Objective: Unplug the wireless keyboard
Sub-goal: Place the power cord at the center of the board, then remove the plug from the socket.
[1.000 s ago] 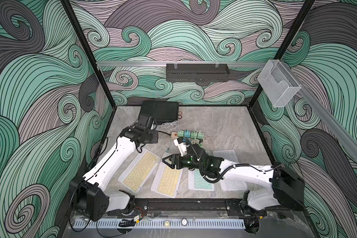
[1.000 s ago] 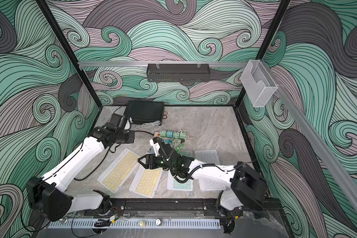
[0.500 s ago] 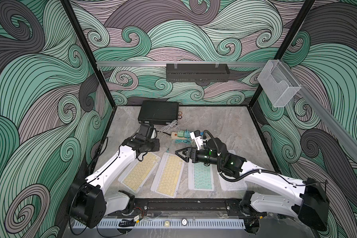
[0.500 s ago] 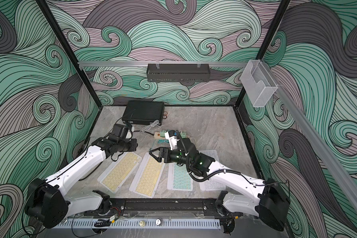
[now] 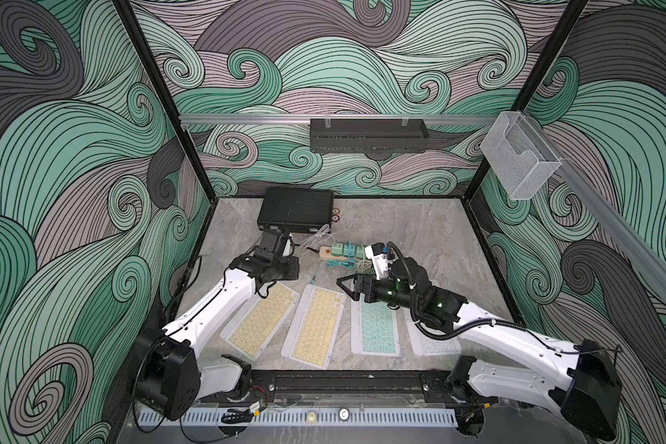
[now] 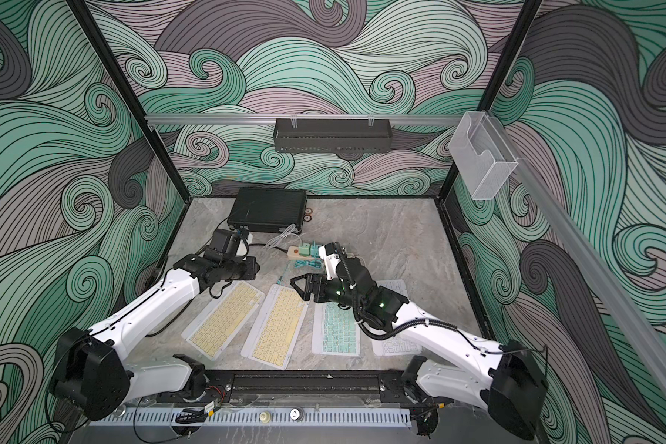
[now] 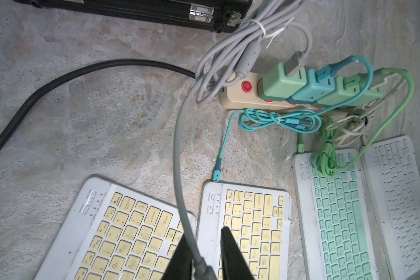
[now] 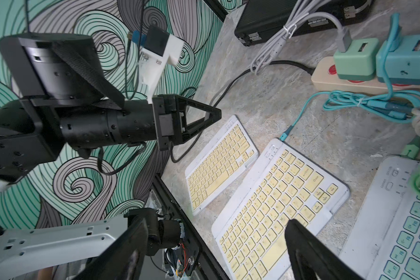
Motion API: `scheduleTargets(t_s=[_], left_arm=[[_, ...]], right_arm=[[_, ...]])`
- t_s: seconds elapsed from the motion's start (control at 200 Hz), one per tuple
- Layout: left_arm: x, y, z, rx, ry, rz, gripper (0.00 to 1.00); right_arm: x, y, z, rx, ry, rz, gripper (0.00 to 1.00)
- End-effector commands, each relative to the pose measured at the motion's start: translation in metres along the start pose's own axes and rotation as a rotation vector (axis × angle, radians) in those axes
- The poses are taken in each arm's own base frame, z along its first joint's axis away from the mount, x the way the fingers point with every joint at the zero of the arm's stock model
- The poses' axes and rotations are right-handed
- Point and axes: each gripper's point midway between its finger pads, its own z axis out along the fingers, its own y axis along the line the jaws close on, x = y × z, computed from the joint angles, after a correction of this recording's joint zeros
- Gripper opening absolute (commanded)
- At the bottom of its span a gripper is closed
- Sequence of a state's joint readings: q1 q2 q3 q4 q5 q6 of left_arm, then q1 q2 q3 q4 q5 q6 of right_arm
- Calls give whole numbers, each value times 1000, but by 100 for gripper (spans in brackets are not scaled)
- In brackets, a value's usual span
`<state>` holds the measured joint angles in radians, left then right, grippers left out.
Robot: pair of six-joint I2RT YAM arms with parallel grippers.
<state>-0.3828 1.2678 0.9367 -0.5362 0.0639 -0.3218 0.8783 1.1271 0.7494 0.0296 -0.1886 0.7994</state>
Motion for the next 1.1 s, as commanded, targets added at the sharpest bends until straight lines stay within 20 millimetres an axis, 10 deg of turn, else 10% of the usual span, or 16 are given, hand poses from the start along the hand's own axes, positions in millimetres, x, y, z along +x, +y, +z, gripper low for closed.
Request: scheduleTargets(t_s=[0.0,0.425,0.7,0.806,1.096], left_arm=[[-17,-7,-9,19,-64,23,29],[-51,-14,-54,112,-414,-47,98],[-51,-9,-78,125,-476,-161,98],[-52,26,-88,-1,-564,-374,99],[-32,20,-83,65,-526,-366,99]], right_arm=[[-15,5,-4,24,-42,-31,88],[-48,-22,-52,166,-170,-72,96],[-83,-24,-82,300,-305,-319,94],[-78,-11,-79,280,-204,-403,91],[-54,43,-71,26,27,-732,49]])
